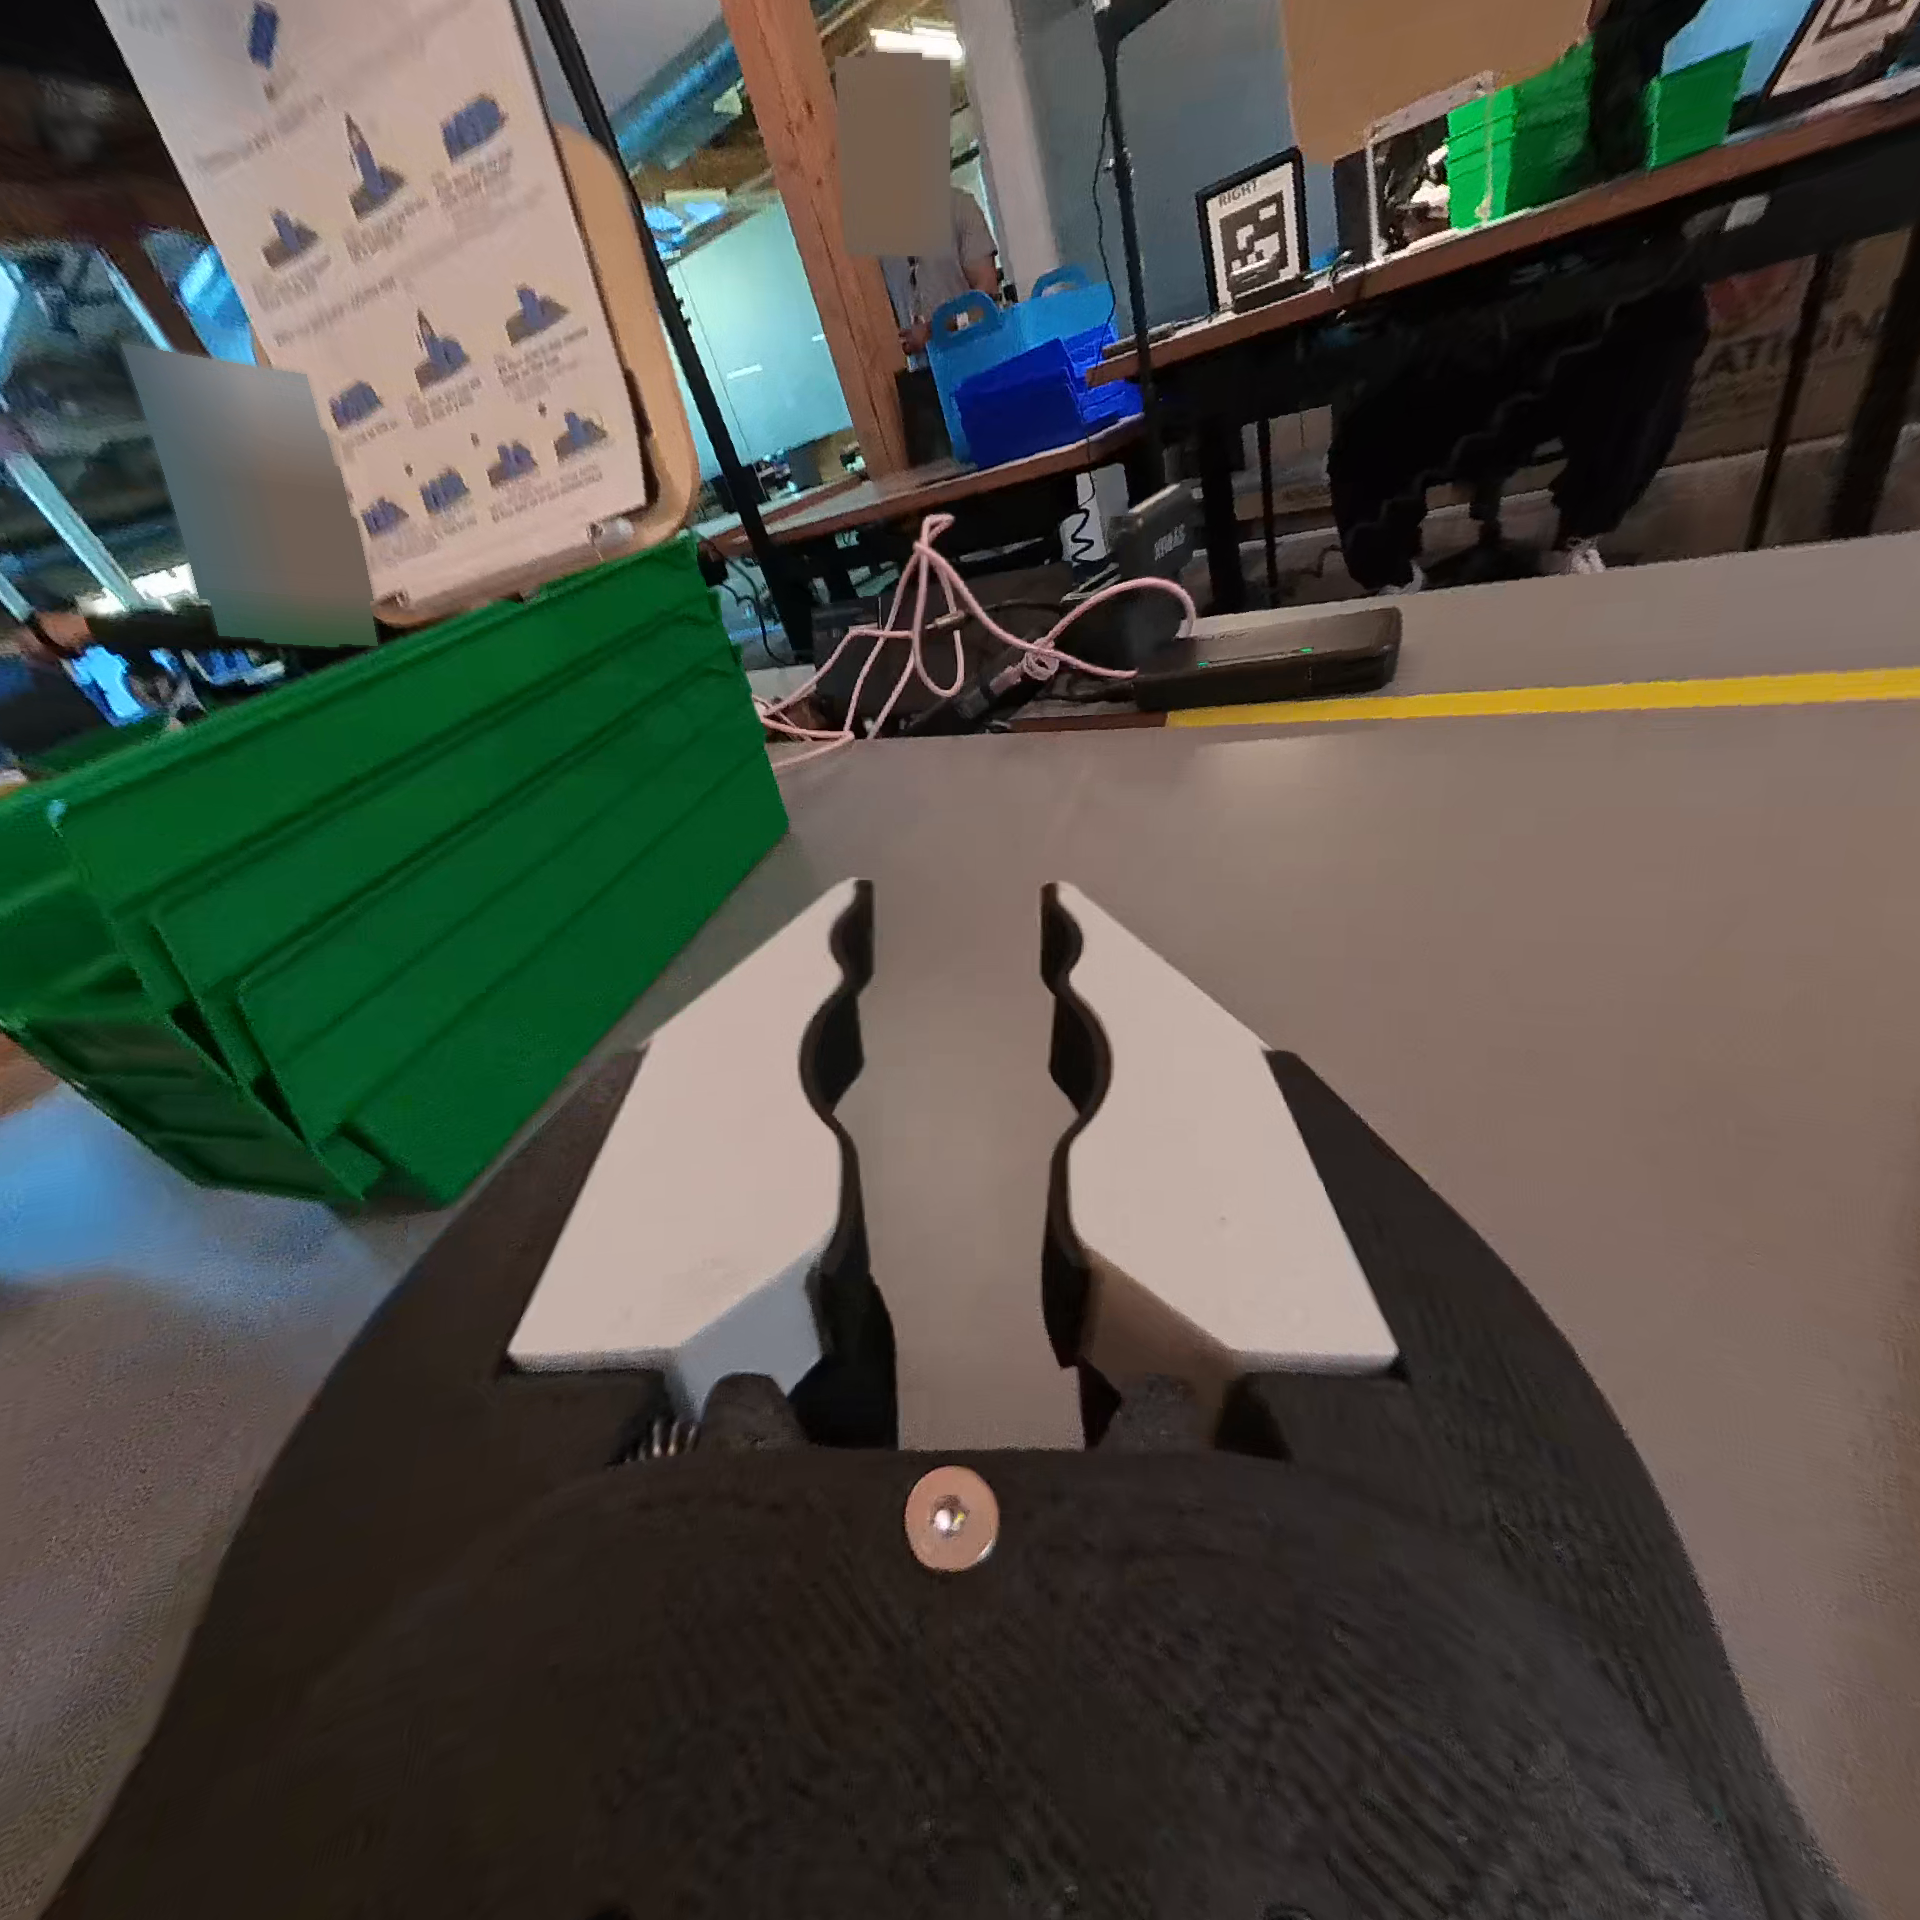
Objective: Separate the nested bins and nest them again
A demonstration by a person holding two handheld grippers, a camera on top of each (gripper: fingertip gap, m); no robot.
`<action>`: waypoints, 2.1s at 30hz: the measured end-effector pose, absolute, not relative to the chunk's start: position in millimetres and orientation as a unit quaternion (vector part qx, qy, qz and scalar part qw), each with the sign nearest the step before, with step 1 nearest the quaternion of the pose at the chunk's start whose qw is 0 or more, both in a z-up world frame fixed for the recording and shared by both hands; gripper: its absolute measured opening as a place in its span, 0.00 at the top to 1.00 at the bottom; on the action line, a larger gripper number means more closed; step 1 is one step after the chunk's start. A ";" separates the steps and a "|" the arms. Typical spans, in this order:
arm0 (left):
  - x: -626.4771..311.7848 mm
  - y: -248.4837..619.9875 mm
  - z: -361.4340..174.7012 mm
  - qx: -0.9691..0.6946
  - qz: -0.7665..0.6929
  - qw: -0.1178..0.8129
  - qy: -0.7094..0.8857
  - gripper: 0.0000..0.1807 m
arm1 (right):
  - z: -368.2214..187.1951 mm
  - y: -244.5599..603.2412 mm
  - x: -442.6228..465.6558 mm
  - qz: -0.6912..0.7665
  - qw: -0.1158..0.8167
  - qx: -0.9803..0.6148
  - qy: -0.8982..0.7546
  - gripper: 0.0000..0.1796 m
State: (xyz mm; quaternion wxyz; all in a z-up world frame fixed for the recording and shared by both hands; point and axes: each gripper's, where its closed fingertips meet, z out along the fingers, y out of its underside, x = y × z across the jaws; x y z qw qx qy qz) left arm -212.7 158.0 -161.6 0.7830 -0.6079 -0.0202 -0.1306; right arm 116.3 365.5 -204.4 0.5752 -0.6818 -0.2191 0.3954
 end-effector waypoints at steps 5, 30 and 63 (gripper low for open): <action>-216.9 159.9 -167.4 -0.625 -0.102 0.774 -0.024 0.99 | -214.7 356.8 102.1 0.333 0.591 -0.673 -0.293 0.88; -210.8 188.4 -224.9 -0.761 0.018 0.648 -0.001 1.00 | -213.6 353.4 97.6 0.142 0.664 -0.620 -0.393 0.91; -190.0 183.7 -218.0 -0.736 -0.098 0.669 0.000 1.00 | -192.0 319.1 -161.7 0.078 0.050 -0.846 -0.525 0.26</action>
